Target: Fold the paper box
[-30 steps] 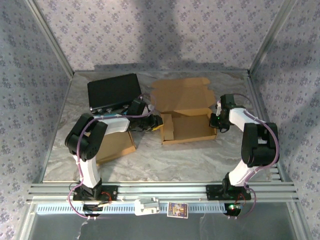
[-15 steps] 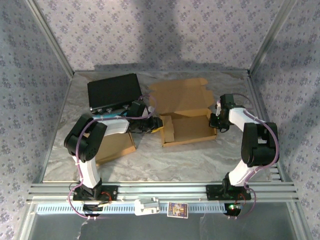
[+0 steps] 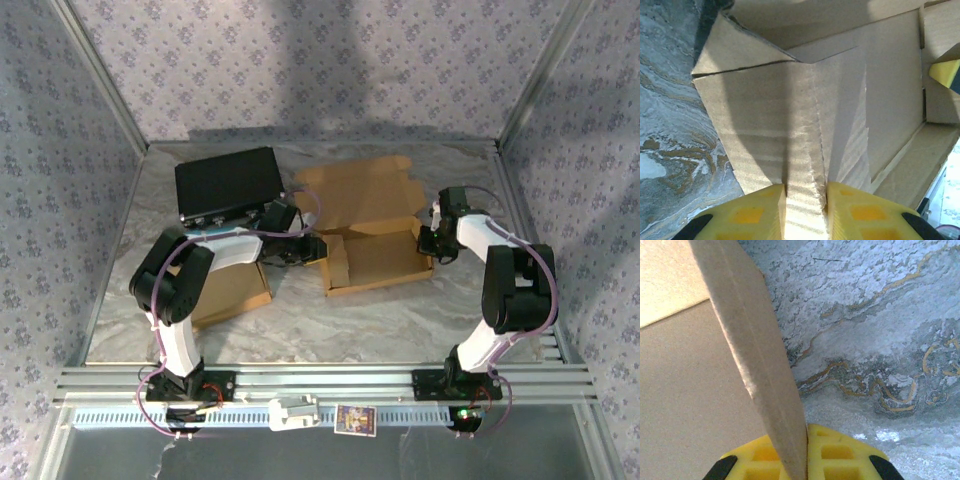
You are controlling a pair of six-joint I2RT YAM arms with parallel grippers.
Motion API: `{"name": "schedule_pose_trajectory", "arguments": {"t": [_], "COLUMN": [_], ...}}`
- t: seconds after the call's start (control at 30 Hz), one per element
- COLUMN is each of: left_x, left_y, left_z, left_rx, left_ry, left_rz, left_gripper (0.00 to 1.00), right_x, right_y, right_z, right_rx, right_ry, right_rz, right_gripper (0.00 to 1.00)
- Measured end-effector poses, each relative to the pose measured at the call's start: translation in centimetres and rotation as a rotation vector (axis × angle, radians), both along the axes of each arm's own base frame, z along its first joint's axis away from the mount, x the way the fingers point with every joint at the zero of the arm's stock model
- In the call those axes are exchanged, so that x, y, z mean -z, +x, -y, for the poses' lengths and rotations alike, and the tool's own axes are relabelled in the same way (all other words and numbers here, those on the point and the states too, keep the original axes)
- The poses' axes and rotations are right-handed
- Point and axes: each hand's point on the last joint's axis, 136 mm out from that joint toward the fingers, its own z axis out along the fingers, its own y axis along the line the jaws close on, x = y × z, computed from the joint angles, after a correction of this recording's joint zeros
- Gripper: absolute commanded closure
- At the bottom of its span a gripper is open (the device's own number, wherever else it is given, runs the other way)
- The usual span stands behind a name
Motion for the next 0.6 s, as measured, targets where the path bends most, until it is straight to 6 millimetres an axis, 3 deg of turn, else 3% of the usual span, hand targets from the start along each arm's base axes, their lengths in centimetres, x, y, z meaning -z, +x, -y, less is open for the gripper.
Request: {"name": "schedule_pose_trajectory", "arguments": {"t": [0.13,0.23,0.6], "left_x": [0.0,0.04,0.31], "left_y": [-0.1,-0.19,-0.69], "left_z": [0.0,-0.19,-0.86], "left_rx": [0.018,0.029,0.042], "left_ry": [0.04,0.08,0.142], "left_rz": [0.015,0.022,0.001], "left_gripper": [0.75,0.68,0.6], "right_x": [-0.01,-0.14,-0.52], "right_y": [0.02,0.14,0.47], "right_z": [-0.06,-0.12,-0.62], "right_rx": [0.003,0.005,0.0], "right_ry": [-0.006,-0.006,-0.004], "right_rz": [0.0,0.003,0.012], "right_gripper": [1.0,1.0,1.0]}}
